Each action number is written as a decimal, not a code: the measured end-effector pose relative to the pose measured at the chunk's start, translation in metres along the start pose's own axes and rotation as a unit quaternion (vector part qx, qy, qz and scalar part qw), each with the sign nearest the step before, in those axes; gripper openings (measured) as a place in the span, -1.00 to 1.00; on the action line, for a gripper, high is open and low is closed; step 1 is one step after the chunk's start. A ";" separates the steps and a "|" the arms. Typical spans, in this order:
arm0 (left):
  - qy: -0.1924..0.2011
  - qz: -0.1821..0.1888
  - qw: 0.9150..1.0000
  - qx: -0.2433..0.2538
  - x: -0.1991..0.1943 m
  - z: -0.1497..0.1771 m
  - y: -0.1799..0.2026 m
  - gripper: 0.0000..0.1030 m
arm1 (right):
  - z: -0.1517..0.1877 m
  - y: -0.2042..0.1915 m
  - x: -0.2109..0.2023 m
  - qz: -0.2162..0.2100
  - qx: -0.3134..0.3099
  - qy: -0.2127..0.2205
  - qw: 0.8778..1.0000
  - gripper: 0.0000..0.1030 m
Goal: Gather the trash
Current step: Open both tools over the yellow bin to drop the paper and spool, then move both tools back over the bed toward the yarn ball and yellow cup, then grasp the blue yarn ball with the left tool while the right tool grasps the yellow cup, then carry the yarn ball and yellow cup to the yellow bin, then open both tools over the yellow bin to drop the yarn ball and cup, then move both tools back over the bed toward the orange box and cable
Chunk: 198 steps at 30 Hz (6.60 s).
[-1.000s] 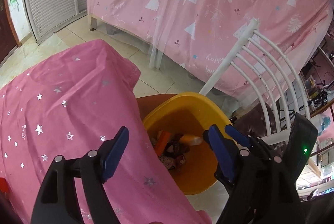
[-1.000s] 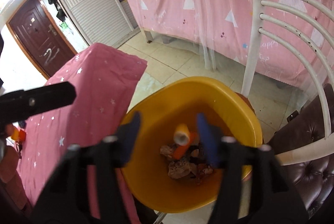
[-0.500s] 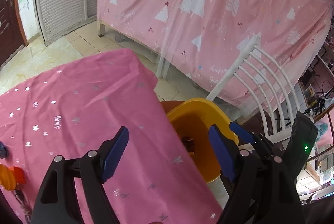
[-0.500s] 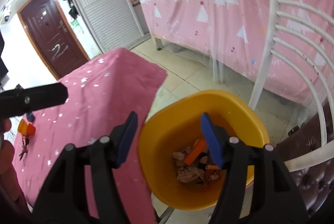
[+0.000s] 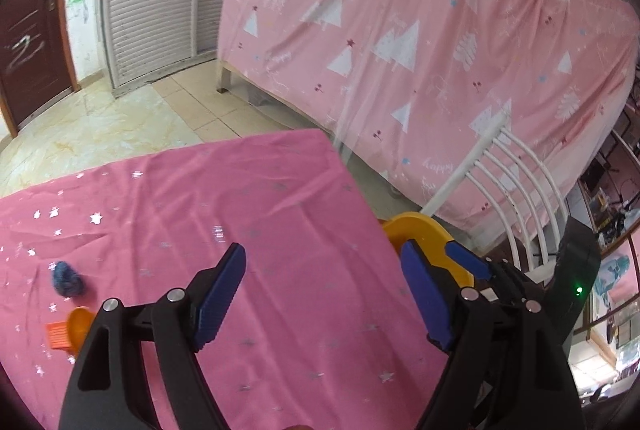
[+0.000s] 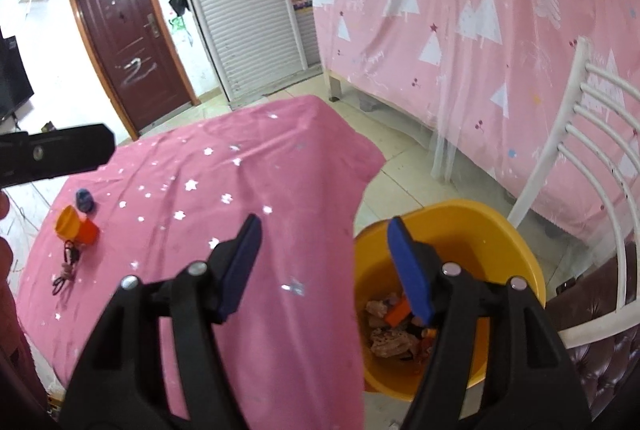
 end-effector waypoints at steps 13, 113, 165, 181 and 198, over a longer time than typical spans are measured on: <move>0.022 -0.062 0.997 -0.039 -0.054 0.036 -0.092 0.60 | 0.023 -0.098 0.000 -0.037 -0.079 -0.021 0.996 0.35; -0.053 -0.127 0.990 -0.019 0.002 0.036 -0.093 -0.53 | 0.030 -0.135 -0.002 -0.093 -0.096 -0.010 0.991 -0.22; -0.111 -0.021 0.987 0.117 0.153 0.001 0.151 -0.51 | -0.015 0.145 0.034 0.070 0.095 0.006 0.993 -0.22; -0.092 -0.036 0.989 0.108 0.140 0.000 0.136 0.49 | -0.008 0.152 0.045 0.082 0.106 -0.007 0.991 0.22; -0.042 -0.055 0.996 0.053 0.078 0.006 0.073 0.67 | -0.012 0.089 0.011 0.065 0.054 0.036 0.996 0.34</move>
Point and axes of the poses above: each gripper's, at about its wrist camera, not at the fingertips, and x roughly the way its jaws point, y to its right, z to its underside, the point moved 7 cm from there along x, roughly the way its jaws point, and after that the axes turned 15 degrees about x, right-handed, at the moved point
